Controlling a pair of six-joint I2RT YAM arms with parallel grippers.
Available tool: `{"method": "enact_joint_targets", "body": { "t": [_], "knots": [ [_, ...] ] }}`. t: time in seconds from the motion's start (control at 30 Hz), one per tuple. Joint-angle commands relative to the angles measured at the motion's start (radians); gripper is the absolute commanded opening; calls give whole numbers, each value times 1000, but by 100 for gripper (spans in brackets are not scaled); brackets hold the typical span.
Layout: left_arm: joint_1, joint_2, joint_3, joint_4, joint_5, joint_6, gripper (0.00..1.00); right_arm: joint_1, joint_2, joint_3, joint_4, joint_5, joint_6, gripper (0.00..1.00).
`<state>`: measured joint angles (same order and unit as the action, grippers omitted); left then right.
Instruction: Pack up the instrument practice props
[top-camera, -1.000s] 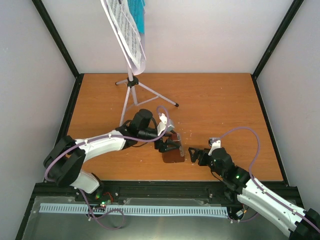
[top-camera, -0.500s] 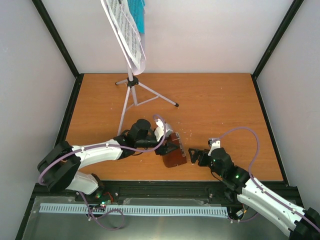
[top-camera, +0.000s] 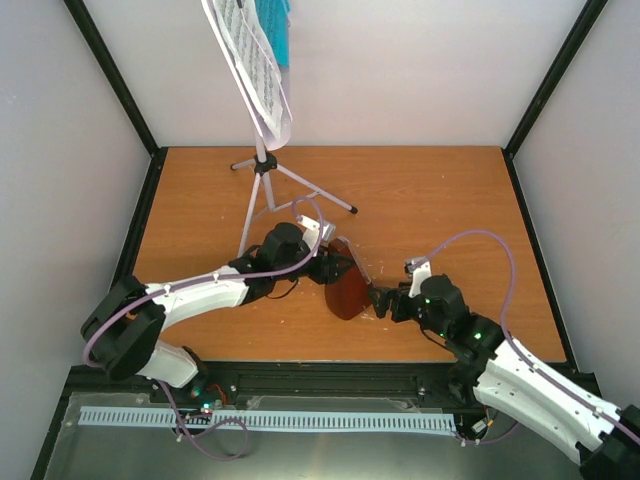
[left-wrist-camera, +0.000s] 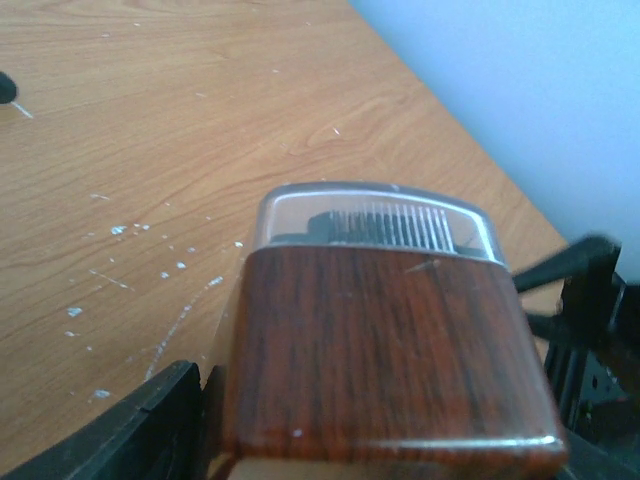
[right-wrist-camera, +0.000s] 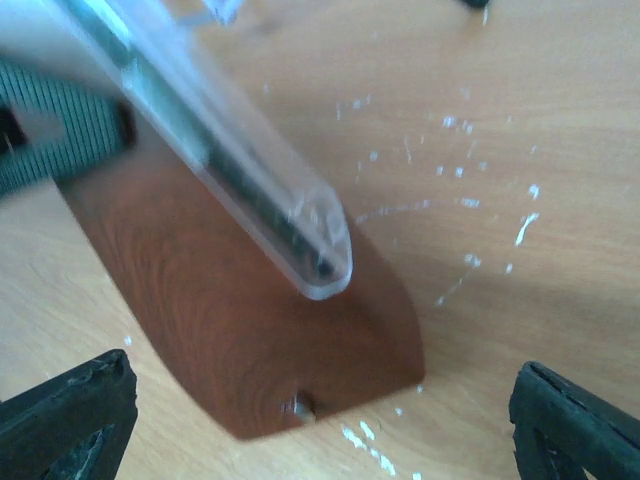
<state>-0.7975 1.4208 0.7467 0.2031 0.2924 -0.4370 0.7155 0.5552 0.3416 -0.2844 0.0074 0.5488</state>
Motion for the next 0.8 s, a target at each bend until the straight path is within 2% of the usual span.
{"method": "enact_joint_targets", "body": {
  "t": [0.0, 0.1, 0.23, 0.5, 0.77],
  "knots": [
    [36, 50, 69, -60, 11, -94, 50, 80, 113, 27, 33, 17, -19, 100],
    [37, 62, 86, -67, 13, -106, 50, 211, 200, 44, 75, 144, -8, 100],
    [38, 71, 101, -84, 10, -104, 50, 280, 317, 67, 103, 238, 8, 99],
    [39, 80, 107, -88, 16, -115, 49, 316, 439, 92, 197, 267, -22, 93],
    [38, 81, 105, -83, 4, -123, 49, 363, 570, 124, 252, 343, 17, 91]
  ]
}}
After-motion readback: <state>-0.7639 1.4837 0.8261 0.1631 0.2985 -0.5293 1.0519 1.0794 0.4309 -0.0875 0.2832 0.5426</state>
